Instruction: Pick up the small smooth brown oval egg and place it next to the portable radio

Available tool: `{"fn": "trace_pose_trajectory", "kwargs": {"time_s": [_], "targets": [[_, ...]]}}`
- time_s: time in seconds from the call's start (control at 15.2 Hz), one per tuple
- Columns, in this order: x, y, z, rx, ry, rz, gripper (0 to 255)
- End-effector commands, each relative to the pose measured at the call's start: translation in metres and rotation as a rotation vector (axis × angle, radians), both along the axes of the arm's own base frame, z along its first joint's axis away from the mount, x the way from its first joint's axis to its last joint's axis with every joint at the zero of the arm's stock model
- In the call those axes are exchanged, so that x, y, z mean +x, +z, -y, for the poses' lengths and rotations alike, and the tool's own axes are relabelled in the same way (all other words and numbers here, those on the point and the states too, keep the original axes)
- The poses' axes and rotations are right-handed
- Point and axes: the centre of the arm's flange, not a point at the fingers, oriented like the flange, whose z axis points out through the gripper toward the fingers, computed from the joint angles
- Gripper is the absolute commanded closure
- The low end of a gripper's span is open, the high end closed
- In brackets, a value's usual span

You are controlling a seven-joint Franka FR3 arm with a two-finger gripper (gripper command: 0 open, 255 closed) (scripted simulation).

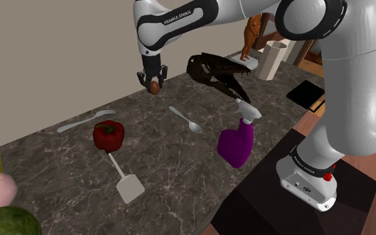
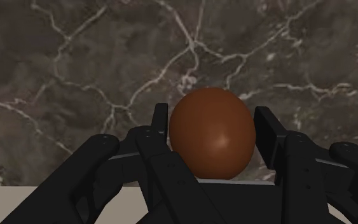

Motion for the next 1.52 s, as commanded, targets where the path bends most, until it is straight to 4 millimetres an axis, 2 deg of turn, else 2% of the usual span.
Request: {"fn": "trace_pose_trajectory", "kwargs": {"time_s": [0.0, 1.45], "targets": [[0.000, 0.008, 0.000, 0.000, 0.000, 0.000, 255], [0.000, 0.124, 0.000, 0.000, 0.000, 0.000, 255]]}}
